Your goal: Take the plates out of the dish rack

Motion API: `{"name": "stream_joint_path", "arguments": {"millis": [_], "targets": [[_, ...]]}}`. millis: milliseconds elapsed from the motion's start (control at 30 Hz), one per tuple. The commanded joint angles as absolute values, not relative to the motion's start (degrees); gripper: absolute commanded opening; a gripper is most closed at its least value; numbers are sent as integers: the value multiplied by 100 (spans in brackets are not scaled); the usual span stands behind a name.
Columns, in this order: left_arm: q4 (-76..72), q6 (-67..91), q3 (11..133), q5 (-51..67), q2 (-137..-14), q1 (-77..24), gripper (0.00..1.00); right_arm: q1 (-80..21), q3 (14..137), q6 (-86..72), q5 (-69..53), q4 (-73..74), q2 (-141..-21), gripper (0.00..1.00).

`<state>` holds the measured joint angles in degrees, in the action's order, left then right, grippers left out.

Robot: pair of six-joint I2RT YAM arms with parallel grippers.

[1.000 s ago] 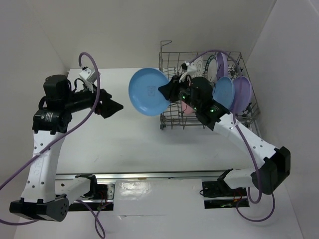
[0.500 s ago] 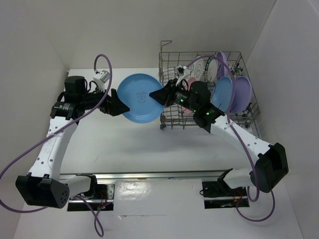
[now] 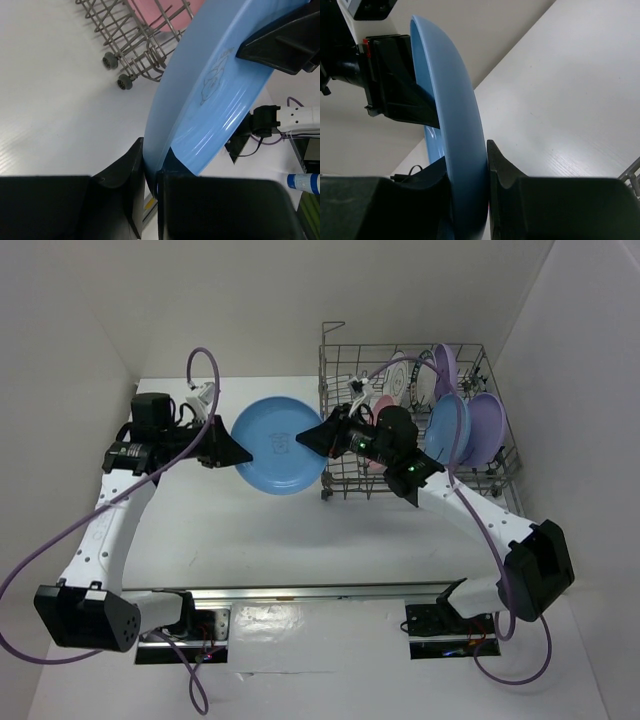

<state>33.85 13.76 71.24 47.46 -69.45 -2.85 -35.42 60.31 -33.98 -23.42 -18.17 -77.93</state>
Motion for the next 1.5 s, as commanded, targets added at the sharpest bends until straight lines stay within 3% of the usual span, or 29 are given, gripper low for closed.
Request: {"name": "stream_joint_path", "arguments": {"millis": [0,67,133,167,200,300,533,867,1067,1233,1267,1367,1467], "targets": [[3541,1221,7295,5020,-6978,-396,0,-3595,6291,-3543,-2330,-1610,-7980,10],[3787,1300,7513,4887,-7031,-186,0,-3595,6520,-3419,-2049,-969,-8050,24],[4165,1301,7637,5018,-7215,-18,0,-3595,6846,-3191,-1830,-643,-8104,50],[4288,1301,7690,5106,-7216,52,0,-3595,6916,-3138,-1828,-450,-8104,55],[4428,1301,7690,5324,-7294,209,0,-3595,7021,-3025,-1628,-379,-8104,68],[4622,1354,7743,5396,-7356,491,0,-3595,7258,-2858,-1110,60,-8043,82],[4694,1082,7603,3000,-8284,554,0,-3595,8112,-2497,922,1476,-7620,85],[4931,502,8279,3032,-10904,501,0,-3647,7937,-2268,1345,1809,-7040,85],[4703,501,8341,2383,-11460,448,2,-3647,7884,-2215,1397,2293,-6926,85],[4482,562,8165,2013,-11461,396,20,-3647,7691,-2215,1468,2426,-6733,85],[4430,615,8165,1908,-11461,396,30,-3647,7690,-2215,1468,2426,-6732,85],[4430,667,8165,1732,-11461,343,43,-3647,7690,-2215,1521,2496,-6732,85],[4430,668,8217,1609,-11461,343,64,-3647,7743,-2215,1573,2628,-6811,85]]}}
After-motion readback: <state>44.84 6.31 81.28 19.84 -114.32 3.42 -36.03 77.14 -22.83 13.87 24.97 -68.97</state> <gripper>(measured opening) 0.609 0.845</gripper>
